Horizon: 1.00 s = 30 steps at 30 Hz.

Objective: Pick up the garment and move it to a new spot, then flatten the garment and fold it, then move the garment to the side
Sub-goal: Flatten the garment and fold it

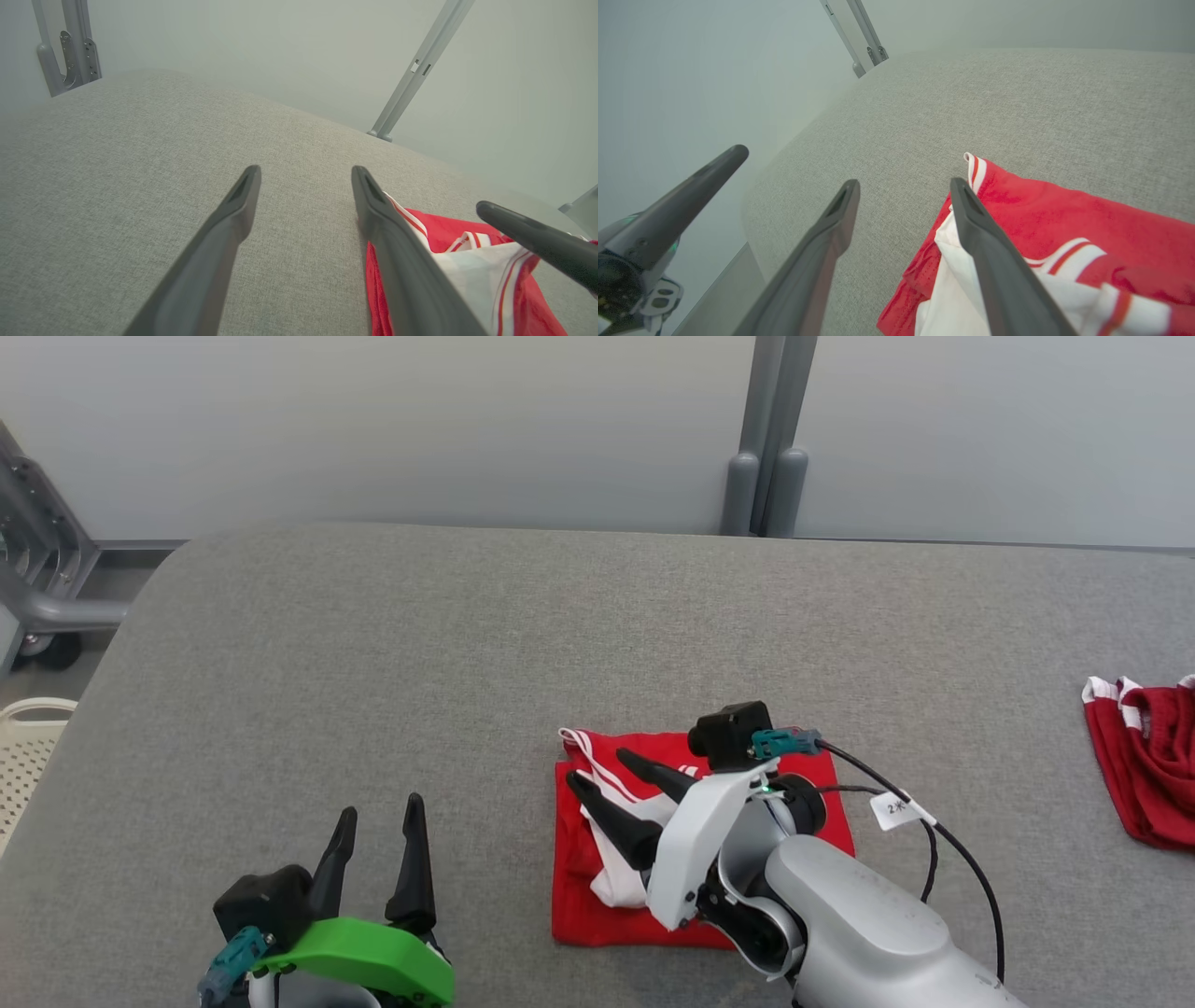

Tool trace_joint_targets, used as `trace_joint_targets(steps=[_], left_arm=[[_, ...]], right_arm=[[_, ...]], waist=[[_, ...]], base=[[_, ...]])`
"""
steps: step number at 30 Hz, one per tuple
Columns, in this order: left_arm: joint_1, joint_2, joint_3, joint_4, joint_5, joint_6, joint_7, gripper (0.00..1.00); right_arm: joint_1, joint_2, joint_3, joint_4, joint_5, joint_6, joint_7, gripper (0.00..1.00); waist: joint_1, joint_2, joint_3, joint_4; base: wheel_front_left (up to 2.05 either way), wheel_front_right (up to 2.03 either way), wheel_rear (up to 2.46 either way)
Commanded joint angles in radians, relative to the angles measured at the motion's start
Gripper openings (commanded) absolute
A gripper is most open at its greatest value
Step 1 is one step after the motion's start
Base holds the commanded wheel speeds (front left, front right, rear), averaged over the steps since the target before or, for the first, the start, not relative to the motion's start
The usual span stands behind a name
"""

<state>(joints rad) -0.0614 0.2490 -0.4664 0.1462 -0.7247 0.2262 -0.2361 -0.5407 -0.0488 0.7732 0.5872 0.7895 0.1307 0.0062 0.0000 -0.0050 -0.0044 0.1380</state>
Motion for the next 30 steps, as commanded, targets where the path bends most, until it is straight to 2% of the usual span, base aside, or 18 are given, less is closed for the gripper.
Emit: trace_joint_targets(steps=[1, 8, 15, 16, 17, 21, 22, 26, 30], left_arm=[[0.007, 0.007, -0.001, -0.002, 0.002, 0.003, -0.004, 1.0], [0.024, 0.013, -0.002, -0.014, 0.0, 0.011, -0.002, 1.0], [0.037, 0.022, -0.006, -0.032, 0.001, 0.019, 0.005, 1.0], [0.038, 0.024, -0.007, -0.035, 0.001, 0.019, 0.006, 1.0], [0.04, 0.026, -0.007, -0.039, 0.002, 0.02, 0.008, 1.0], [0.045, 0.036, -0.007, -0.056, 0.007, 0.026, 0.012, 1.0], [0.046, 0.038, -0.007, -0.06, 0.009, 0.029, 0.012, 1.0], [0.048, 0.048, -0.003, -0.079, 0.012, 0.038, 0.015, 1.0], [0.046, 0.06, -0.002, -0.1, 0.017, 0.045, 0.02, 1.0]], right_arm=[[-0.016, -0.004, -0.001, -0.007, 0.004, 0.0, -0.009, 1.0], [-0.007, -0.003, -0.095, -0.027, -0.044, 0.0, -0.065, 1.0], [0.046, -0.011, -0.275, -0.009, -0.15, 0.0, -0.089, 1.0], [0.055, -0.016, -0.299, -0.011, -0.165, 0.0, -0.088, 0.82], [0.067, -0.024, -0.325, -0.013, -0.179, 0.0, -0.089, 0.5], [0.117, -0.047, -0.418, -0.022, -0.238, 0.0, -0.093, 0.04], [0.13, -0.051, -0.442, -0.025, -0.25, 0.0, -0.096, 0.0], [0.182, -0.061, -0.521, -0.03, -0.295, 0.0, -0.105, 0.0], [0.216, -0.064, -0.556, -0.026, -0.342, 0.0, -0.118, 0.0]], waist=[[0.0, 0.005, -0.004, -0.011], [0.0, 0.005, -0.016, -0.045], [0.0, 0.005, -0.026, -0.059], [0.0, 0.005, -0.027, -0.059], [0.0, 0.005, -0.028, -0.058], [0.0, 0.005, -0.029, -0.05], [0.0, 0.005, -0.029, -0.047], [0.0, 0.005, -0.026, -0.03], [0.0, 0.005, -0.02, -0.007]], base=[[0.0, 0.0, 0.0], [0.0, 0.0, 0.0], [0.0, 0.0, 0.0], [0.0, 0.0, 0.0], [0.0, 0.0, 0.0], [0.0, 0.0, 0.0], [0.0, 0.0, 0.0], [0.0, 0.0, 0.0], [0.0, 0.0, 0.0]])
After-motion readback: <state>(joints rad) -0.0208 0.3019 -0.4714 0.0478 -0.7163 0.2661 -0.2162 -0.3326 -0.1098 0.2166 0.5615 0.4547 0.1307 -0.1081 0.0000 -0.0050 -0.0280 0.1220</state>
